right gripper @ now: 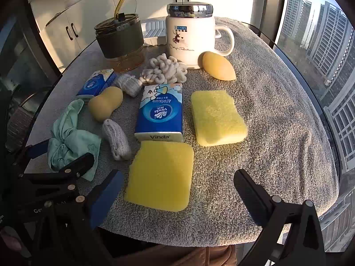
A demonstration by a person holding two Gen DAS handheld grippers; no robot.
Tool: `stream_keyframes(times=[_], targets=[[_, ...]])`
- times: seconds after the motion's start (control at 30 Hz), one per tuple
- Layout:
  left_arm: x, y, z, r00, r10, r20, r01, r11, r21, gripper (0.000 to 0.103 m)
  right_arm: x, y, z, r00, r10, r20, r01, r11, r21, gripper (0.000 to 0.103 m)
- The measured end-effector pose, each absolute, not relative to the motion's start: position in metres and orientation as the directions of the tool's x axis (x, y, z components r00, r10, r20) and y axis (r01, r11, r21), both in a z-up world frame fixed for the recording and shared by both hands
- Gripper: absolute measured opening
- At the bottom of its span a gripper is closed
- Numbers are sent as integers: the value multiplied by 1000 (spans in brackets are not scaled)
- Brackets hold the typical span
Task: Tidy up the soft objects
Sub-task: 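Grasp the mint-green cloth with the left tool while the right tool grasps a yellow sponge, then carry the cloth and sponge to the white tray and lower them in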
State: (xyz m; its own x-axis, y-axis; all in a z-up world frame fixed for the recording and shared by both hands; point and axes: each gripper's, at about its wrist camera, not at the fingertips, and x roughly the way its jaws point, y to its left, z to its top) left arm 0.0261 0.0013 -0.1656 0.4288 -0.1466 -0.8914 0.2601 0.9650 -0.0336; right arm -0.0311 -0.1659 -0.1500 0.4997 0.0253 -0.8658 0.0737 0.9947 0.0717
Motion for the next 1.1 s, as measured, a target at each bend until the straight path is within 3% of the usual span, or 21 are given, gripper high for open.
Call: stream_keyframes(times=[0.37,0.5,0.53,0.57,0.63,0.87,1.1], targets=[[24,2,-170,498,-165,-851,285,958,-19,103,-21,-164,-170,488,34,-872,58,996,71,87],[30,5,-170,477,-143,-867,258,966,-18,102,-27,-155,-168,512,41,-858,5,999,50,69],[29,6,-169,482,-140,-865,240,970,-23,97,-28,-152,-167,518,48,-854,-6,999,52,61],[27,7,-167,491,-141,-860,234,972,-25,92,-30,-150,-167,525,58,-849,-15,998,59,61],[21,8,-160,530,-152,-834,238,971,-26,49,-32,-149,-168,533,58,-844,-14,998,59,60],[14,14,-152,554,-178,-813,237,970,-51,48,-43,-156,-159,577,120,-808,-32,992,125,59],[8,34,-122,654,-122,-747,188,982,4,48,-54,-187,-137,627,150,-765,7,980,198,59]])
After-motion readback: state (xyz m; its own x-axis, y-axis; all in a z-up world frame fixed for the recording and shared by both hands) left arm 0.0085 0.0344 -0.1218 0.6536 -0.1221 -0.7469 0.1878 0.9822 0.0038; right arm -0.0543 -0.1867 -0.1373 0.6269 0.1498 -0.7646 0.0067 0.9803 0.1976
